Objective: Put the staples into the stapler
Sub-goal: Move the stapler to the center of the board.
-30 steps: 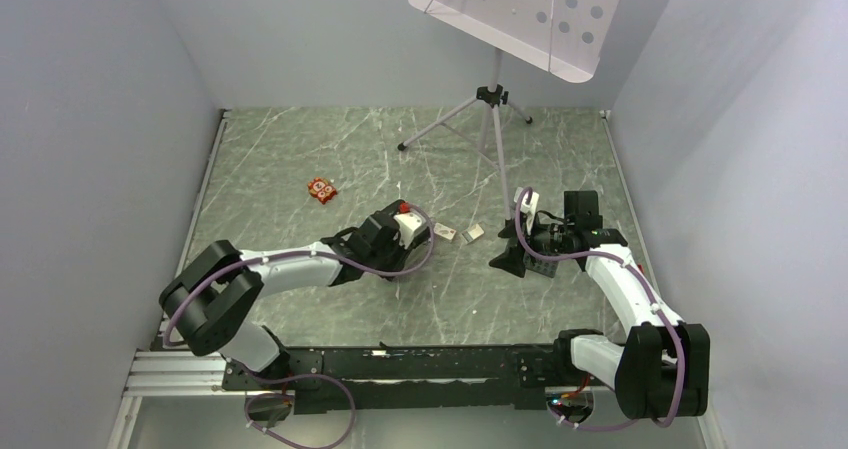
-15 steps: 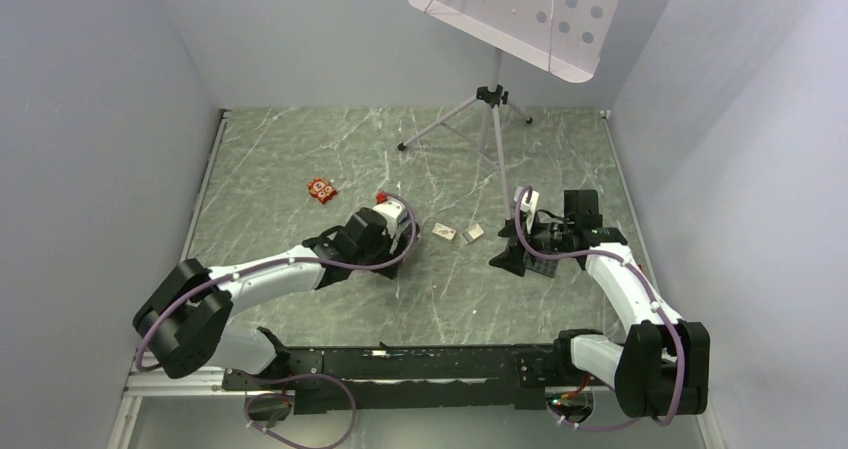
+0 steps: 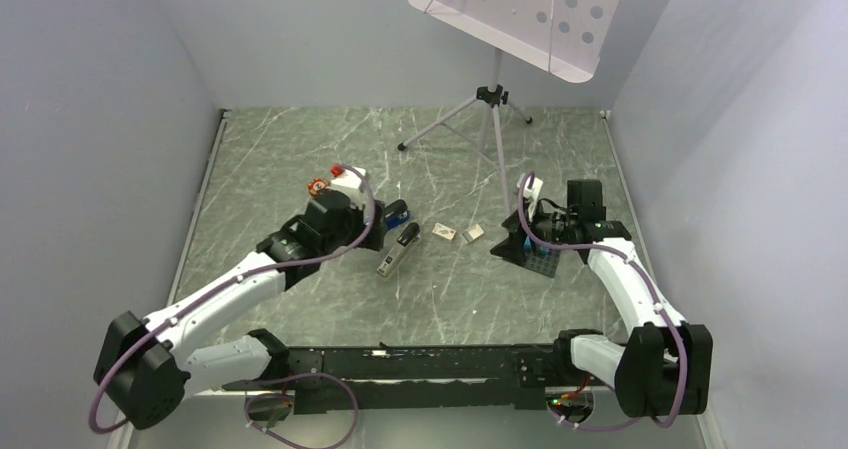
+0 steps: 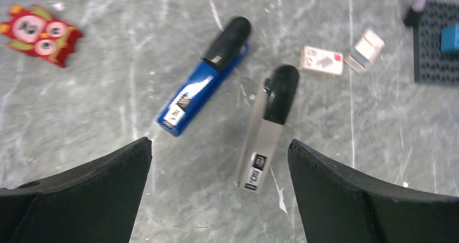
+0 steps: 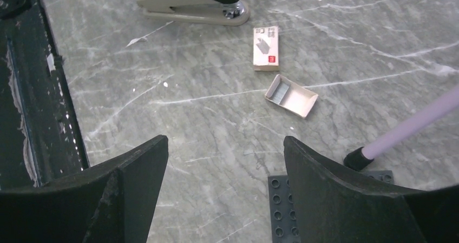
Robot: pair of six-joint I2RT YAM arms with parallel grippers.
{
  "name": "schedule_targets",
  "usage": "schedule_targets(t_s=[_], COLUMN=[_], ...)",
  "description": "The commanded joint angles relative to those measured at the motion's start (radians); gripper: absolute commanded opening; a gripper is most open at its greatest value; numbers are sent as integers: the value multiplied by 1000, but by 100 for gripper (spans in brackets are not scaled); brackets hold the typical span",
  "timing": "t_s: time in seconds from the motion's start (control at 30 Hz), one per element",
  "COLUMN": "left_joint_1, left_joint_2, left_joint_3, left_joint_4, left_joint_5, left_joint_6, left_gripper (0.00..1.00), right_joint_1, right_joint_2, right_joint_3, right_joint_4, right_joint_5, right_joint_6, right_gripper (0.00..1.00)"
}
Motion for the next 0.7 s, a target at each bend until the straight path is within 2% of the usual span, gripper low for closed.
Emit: schedule_targets(t_s=[0.0, 0.17, 0.27, 0.37, 0.5, 0.57, 0.67], left_joint_1=[114, 207, 250, 280, 305, 308, 314], left_joint_2=[-83, -153, -182, -211, -251, -269, -290], left_joint_3=[51, 63, 71, 69, 63, 62, 72], left_joint_4=[-60, -89, -116, -141, -156, -162, -180], left_joint_5=[35, 56, 63, 54, 56, 56, 52], left_joint_6=[-55, -64, -74, -95, -96, -89, -76], left_gripper=[99, 99, 99, 100, 99, 100, 99], right_joint_1=[-5, -6, -11, -22, -57, -65, -68], right_joint_2=[-4, -57, -84, -111, -132, -130, -118], right_joint_3=[72, 73, 74, 72, 71, 82, 97], right_joint_4=[30, 83, 113, 142, 169, 168, 173], right_joint_5=[53, 130, 198, 253, 295, 360, 552], right_joint_6=[103, 194, 251, 306, 368, 426, 550], right_gripper=[82, 85, 89, 98, 100, 100, 100])
